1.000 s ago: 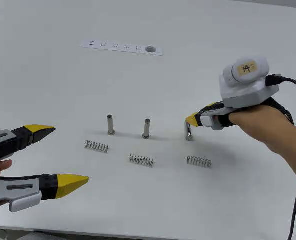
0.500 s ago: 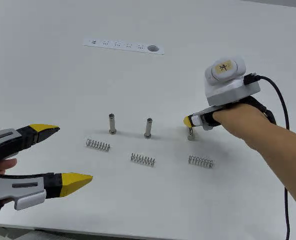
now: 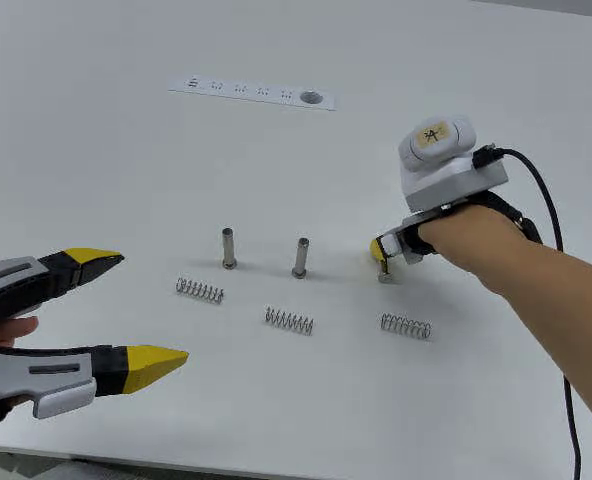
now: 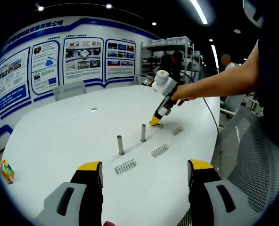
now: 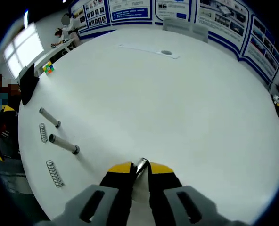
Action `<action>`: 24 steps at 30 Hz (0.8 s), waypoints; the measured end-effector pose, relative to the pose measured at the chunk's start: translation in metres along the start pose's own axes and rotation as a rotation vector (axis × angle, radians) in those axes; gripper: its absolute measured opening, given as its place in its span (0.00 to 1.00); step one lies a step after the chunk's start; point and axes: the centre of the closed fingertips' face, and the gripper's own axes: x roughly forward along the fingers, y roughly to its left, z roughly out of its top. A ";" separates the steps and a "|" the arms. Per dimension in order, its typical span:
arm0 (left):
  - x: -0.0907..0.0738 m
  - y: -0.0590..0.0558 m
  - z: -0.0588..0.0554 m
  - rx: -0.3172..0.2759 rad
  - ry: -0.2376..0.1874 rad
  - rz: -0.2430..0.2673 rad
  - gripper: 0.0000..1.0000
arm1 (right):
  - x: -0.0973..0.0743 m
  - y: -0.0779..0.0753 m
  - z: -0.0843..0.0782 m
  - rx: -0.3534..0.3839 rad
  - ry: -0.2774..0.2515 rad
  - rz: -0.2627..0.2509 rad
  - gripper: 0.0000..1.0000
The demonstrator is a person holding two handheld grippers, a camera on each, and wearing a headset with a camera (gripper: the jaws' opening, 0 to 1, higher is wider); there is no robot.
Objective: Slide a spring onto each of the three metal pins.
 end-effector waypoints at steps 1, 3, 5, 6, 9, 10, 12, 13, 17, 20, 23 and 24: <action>0.000 0.000 0.000 -0.001 0.001 0.000 0.75 | 0.000 0.000 0.000 -0.015 0.008 0.002 0.14; 0.000 0.000 -0.001 -0.003 0.002 0.000 0.75 | 0.001 0.001 -0.002 -0.053 0.035 0.002 0.13; 0.000 0.001 -0.001 -0.003 0.002 0.001 0.75 | 0.001 0.001 -0.003 -0.062 0.045 0.006 0.11; 0.000 0.000 -0.001 -0.005 0.002 0.001 0.75 | 0.001 0.002 -0.002 -0.063 0.045 0.013 0.11; 0.000 0.000 -0.002 -0.006 0.004 -0.002 0.75 | 0.002 0.002 -0.001 -0.079 0.052 0.019 0.11; 0.000 -0.001 -0.001 -0.006 0.004 -0.003 0.75 | 0.003 0.003 0.000 -0.094 0.054 0.021 0.11; 0.001 -0.001 -0.002 -0.004 0.007 -0.004 0.75 | 0.004 0.003 0.001 -0.102 0.066 0.023 0.11; 0.001 -0.001 -0.001 -0.004 0.007 -0.005 0.75 | 0.005 0.003 0.002 -0.111 0.074 0.025 0.11; 0.001 -0.001 -0.001 -0.006 0.005 -0.005 0.75 | 0.007 0.003 0.003 -0.111 0.104 0.033 0.11; 0.001 0.000 -0.002 -0.007 0.006 -0.004 0.75 | 0.007 0.004 0.002 -0.120 0.122 0.035 0.11; 0.000 0.000 -0.003 -0.010 0.009 -0.004 0.75 | 0.007 0.004 0.001 -0.124 0.134 0.036 0.10; 0.000 0.000 -0.004 -0.010 0.009 -0.003 0.75 | 0.011 0.001 0.004 -0.128 0.138 0.036 0.10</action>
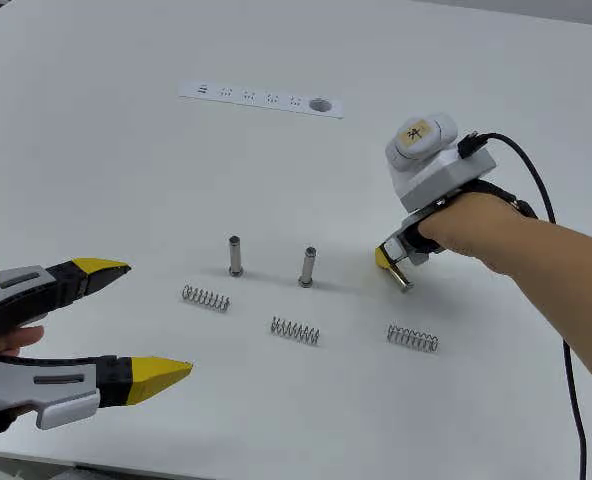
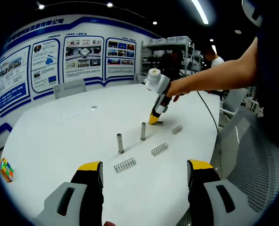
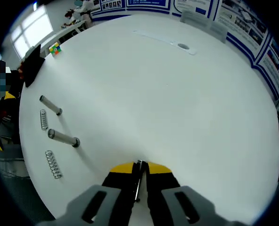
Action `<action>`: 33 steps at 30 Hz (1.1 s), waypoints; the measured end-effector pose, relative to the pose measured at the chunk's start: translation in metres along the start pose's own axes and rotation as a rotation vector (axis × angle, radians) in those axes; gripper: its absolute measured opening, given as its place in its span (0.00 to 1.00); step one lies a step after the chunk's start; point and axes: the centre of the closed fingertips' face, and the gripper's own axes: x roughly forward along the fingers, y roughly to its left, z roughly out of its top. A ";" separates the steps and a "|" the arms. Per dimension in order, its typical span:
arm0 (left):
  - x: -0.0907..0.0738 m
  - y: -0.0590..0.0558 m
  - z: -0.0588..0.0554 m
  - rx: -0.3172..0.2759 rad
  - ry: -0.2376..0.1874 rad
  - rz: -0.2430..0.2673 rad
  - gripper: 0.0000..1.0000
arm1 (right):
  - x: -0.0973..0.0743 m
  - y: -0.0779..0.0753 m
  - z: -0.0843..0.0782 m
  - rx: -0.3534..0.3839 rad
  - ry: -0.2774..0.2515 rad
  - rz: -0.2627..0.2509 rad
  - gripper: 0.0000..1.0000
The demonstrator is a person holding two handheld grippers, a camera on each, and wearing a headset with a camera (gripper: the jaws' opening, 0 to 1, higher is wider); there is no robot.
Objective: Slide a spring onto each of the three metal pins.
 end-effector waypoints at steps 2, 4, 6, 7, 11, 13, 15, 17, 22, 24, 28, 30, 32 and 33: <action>0.000 0.000 0.000 -0.001 -0.001 0.002 0.75 | 0.001 0.000 0.000 -0.008 0.009 -0.003 0.09; 0.000 0.001 0.001 0.000 -0.001 0.003 0.75 | 0.001 0.000 0.000 -0.019 0.016 -0.008 0.09; 0.000 0.001 0.001 0.002 -0.001 0.004 0.74 | 0.001 0.000 0.000 -0.017 0.022 -0.012 0.09; 0.000 0.002 0.002 0.002 -0.002 0.005 0.74 | 0.000 0.000 0.000 -0.018 0.025 -0.014 0.09; 0.000 0.002 0.004 0.003 -0.012 0.008 0.74 | -0.001 0.000 -0.001 -0.012 0.016 -0.017 0.08; 0.000 0.002 0.005 0.003 -0.014 0.010 0.74 | -0.004 0.000 -0.003 -0.022 0.005 -0.019 0.08; -0.001 0.003 0.004 0.002 -0.013 0.012 0.74 | -0.011 0.002 -0.001 -0.013 -0.023 -0.008 0.08; -0.001 0.004 0.004 0.001 -0.014 0.013 0.74 | -0.017 0.003 -0.002 -0.011 -0.039 -0.003 0.08; -0.001 0.005 0.007 0.006 -0.017 0.012 0.73 | -0.035 0.005 -0.002 -0.015 -0.086 -0.012 0.08; 0.000 0.005 0.009 0.010 -0.020 0.011 0.73 | -0.042 0.007 -0.001 -0.023 -0.113 -0.019 0.08; 0.001 0.004 0.012 0.017 -0.024 0.007 0.73 | -0.051 0.010 -0.005 -0.028 -0.144 -0.025 0.08; 0.001 0.004 0.013 0.021 -0.024 0.007 0.73 | -0.055 0.012 -0.008 -0.020 -0.157 -0.027 0.08; 0.001 0.003 0.014 0.022 -0.024 0.005 0.73 | -0.049 0.005 -0.002 -0.027 -0.183 -0.030 0.09; 0.001 0.003 0.014 0.024 -0.023 0.005 0.73 | -0.050 0.006 -0.003 -0.024 -0.184 -0.030 0.09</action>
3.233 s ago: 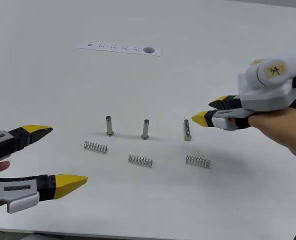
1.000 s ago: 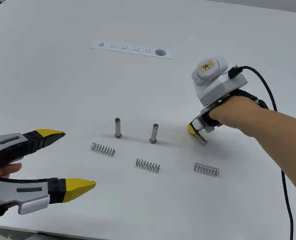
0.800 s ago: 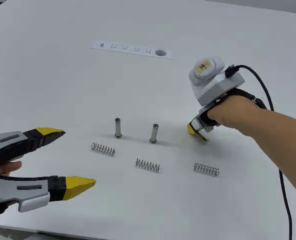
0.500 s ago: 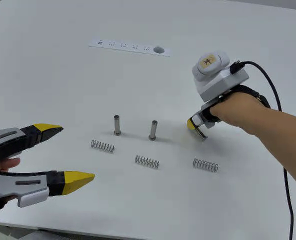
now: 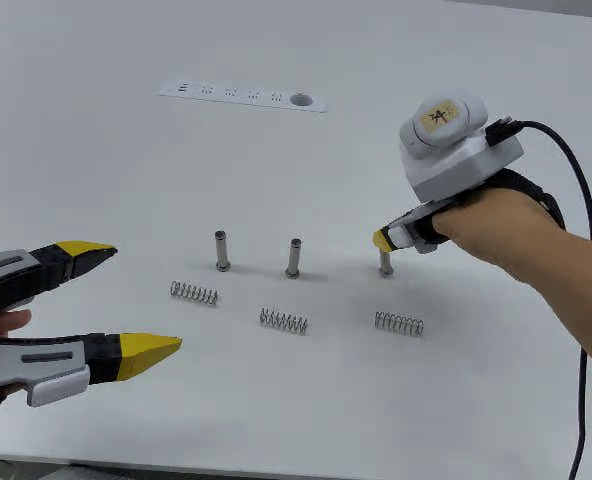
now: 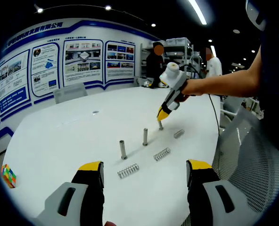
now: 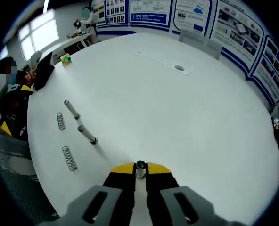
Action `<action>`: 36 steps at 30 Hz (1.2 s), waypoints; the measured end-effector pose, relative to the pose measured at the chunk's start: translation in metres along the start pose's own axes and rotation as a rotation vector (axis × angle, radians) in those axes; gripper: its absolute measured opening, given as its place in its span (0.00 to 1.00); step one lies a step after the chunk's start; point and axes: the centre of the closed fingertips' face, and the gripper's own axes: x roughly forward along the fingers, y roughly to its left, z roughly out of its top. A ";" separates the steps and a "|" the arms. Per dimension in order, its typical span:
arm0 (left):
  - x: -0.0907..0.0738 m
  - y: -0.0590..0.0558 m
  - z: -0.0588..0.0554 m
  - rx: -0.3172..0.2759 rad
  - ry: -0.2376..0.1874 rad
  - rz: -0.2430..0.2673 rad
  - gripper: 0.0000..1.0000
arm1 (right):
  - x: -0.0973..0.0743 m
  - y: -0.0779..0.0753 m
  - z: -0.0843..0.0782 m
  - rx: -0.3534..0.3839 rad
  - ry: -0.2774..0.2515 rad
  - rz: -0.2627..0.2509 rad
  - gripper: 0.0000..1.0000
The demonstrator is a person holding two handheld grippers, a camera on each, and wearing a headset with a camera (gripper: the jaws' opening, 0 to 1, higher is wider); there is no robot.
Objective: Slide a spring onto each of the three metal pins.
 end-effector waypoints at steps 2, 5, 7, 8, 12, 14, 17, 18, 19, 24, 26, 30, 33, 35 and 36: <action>0.000 -0.001 0.000 0.002 0.002 -0.001 0.73 | -0.003 0.001 -0.003 0.012 -0.004 0.003 0.09; -0.001 -0.001 0.002 0.003 0.000 0.001 0.73 | -0.006 0.004 -0.006 0.020 -0.012 0.005 0.09; -0.001 -0.001 0.003 0.004 -0.001 0.002 0.73 | -0.010 0.007 -0.008 0.019 -0.015 0.007 0.09; -0.001 -0.001 0.003 0.004 -0.001 0.002 0.73 | -0.012 0.008 -0.008 0.018 -0.016 0.007 0.09; -0.002 -0.001 0.004 0.006 -0.001 0.001 0.73 | -0.017 0.013 -0.011 0.014 -0.013 0.011 0.09; -0.002 -0.001 0.004 0.007 0.000 0.003 0.73 | -0.019 0.015 -0.013 0.015 -0.011 0.015 0.09; -0.003 -0.001 0.003 0.004 0.001 0.005 0.73 | -0.023 0.015 -0.015 0.009 -0.006 0.010 0.09; -0.003 -0.001 0.003 0.004 0.001 0.004 0.73 | -0.023 0.015 -0.016 0.010 -0.004 0.009 0.09; -0.003 -0.001 0.003 0.004 0.002 0.004 0.73 | -0.025 0.015 -0.017 0.007 -0.004 0.006 0.09; -0.002 -0.001 0.004 0.005 0.000 0.001 0.73 | -0.026 0.016 -0.021 -0.002 0.002 0.004 0.09; -0.001 -0.002 0.004 0.005 -0.001 -0.001 0.73 | -0.025 0.017 -0.024 -0.003 0.010 0.004 0.09; -0.001 -0.003 0.005 0.007 -0.001 -0.004 0.73 | -0.024 0.017 -0.025 -0.006 0.002 0.004 0.09; -0.001 -0.003 0.006 0.008 -0.002 -0.003 0.73 | -0.025 0.014 -0.023 -0.014 -0.012 -0.003 0.09; 0.000 -0.003 0.006 0.007 -0.004 -0.004 0.73 | -0.026 0.014 -0.021 -0.008 -0.019 0.002 0.11; 0.000 -0.003 0.006 0.008 -0.003 -0.004 0.73 | -0.025 0.014 -0.021 -0.010 -0.018 0.003 0.12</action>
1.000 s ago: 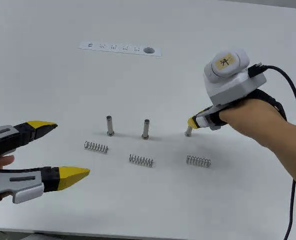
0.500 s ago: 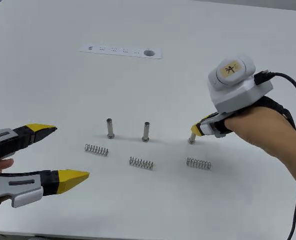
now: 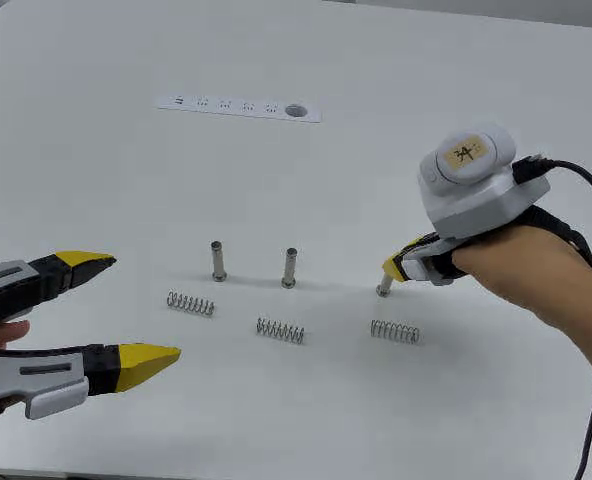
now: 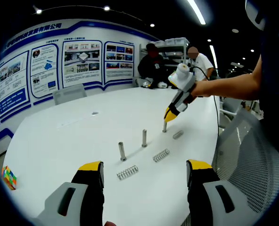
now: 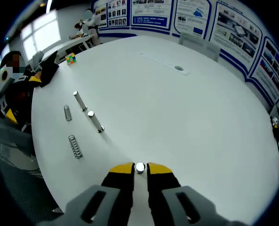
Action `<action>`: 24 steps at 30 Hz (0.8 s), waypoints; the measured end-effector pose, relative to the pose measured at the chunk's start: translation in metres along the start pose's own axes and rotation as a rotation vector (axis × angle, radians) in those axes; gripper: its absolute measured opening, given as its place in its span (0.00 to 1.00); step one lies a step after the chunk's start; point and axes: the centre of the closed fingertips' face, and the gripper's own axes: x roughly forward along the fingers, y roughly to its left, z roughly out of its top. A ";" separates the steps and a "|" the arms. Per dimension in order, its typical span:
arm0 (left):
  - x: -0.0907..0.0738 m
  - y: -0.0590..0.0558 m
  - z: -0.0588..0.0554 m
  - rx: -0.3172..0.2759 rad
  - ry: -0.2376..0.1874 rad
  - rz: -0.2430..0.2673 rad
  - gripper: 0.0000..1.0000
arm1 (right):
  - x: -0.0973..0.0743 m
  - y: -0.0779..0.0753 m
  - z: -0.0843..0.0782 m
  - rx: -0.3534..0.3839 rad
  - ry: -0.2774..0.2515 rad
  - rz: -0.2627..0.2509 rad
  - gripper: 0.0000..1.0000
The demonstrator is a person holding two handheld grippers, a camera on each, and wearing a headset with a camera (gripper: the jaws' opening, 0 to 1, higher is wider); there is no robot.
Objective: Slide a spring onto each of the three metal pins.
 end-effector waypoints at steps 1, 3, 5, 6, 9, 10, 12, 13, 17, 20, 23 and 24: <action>0.000 0.000 0.000 0.000 0.000 -0.001 0.74 | 0.000 0.000 0.000 -0.005 0.001 -0.001 0.12; 0.000 0.000 0.000 0.000 0.000 -0.001 0.74 | -0.001 0.000 0.000 -0.010 -0.002 -0.003 0.13; 0.000 0.000 -0.001 -0.001 -0.001 -0.001 0.74 | -0.003 0.001 0.001 -0.008 -0.011 0.001 0.13; 0.001 0.000 -0.001 -0.002 -0.002 -0.001 0.74 | -0.004 0.001 0.001 -0.009 -0.014 0.001 0.13; 0.001 0.000 -0.001 -0.001 -0.002 0.000 0.74 | -0.007 0.002 0.003 -0.011 -0.026 0.007 0.13; 0.001 0.001 -0.001 -0.002 -0.003 0.001 0.74 | -0.010 0.002 0.004 -0.009 -0.034 0.010 0.13; 0.001 0.001 0.000 -0.002 -0.006 0.002 0.74 | -0.015 0.004 0.008 -0.008 -0.062 0.025 0.13; 0.001 0.001 0.000 -0.002 -0.007 0.001 0.74 | -0.017 0.005 0.008 -0.003 -0.069 0.031 0.13; 0.001 0.001 0.000 0.001 -0.007 0.003 0.74 | -0.028 0.008 0.006 -0.024 -0.101 0.064 0.13; 0.000 0.001 0.001 0.000 -0.010 0.004 0.74 | -0.033 0.013 -0.002 -0.073 -0.103 0.100 0.13; 0.000 0.001 0.000 -0.001 -0.009 0.004 0.74 | -0.034 0.017 -0.015 -0.129 -0.085 0.135 0.13; 0.000 0.000 0.000 -0.001 -0.009 0.004 0.74 | -0.034 0.019 -0.020 -0.142 -0.075 0.148 0.13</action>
